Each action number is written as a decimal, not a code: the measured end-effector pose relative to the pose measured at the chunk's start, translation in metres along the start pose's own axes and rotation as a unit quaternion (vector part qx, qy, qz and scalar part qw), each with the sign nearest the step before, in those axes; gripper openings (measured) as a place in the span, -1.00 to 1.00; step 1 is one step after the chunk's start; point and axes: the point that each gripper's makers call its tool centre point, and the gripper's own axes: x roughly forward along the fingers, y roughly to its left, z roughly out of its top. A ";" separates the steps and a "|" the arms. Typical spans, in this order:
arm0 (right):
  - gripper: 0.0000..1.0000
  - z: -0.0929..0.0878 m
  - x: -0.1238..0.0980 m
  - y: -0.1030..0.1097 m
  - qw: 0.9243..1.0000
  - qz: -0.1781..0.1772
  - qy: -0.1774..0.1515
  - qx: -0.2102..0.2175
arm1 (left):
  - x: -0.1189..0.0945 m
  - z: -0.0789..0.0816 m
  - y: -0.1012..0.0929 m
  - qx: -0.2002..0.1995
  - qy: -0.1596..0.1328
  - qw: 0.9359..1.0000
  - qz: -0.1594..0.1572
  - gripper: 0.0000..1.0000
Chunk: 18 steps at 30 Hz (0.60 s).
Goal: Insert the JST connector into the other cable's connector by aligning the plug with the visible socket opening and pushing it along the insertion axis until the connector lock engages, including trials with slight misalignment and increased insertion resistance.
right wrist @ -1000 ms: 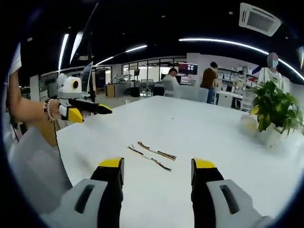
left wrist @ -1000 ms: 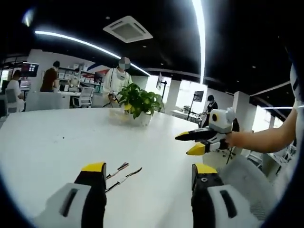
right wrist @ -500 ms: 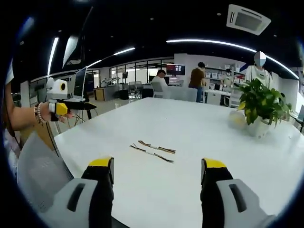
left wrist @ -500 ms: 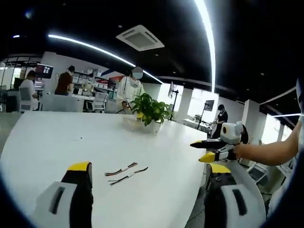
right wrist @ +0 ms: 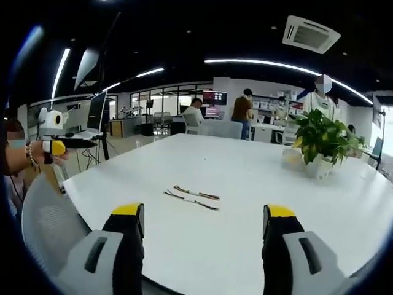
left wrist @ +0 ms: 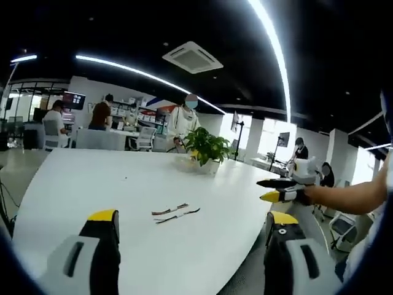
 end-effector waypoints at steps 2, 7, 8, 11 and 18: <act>0.53 0.001 -0.001 0.000 1.000 -0.005 -0.005 -0.003 | -0.008 -0.002 -0.002 0.004 -0.003 1.000 0.007 0.98; 0.51 -0.001 -0.001 0.010 1.000 0.009 -0.004 -0.030 | -0.019 -0.006 -0.003 -0.004 -0.019 0.999 0.037 0.98; 0.52 -0.002 -0.001 0.010 0.999 0.009 -0.001 -0.035 | -0.020 -0.006 -0.004 -0.008 -0.022 0.999 0.040 0.98; 0.53 -0.004 0.001 0.011 0.999 0.014 0.003 -0.041 | -0.021 -0.013 -0.004 0.006 -0.017 0.998 0.062 0.98; 0.55 -0.010 0.005 0.011 0.999 0.019 0.005 -0.031 | -0.018 -0.031 -0.014 0.006 -0.005 0.997 0.080 0.98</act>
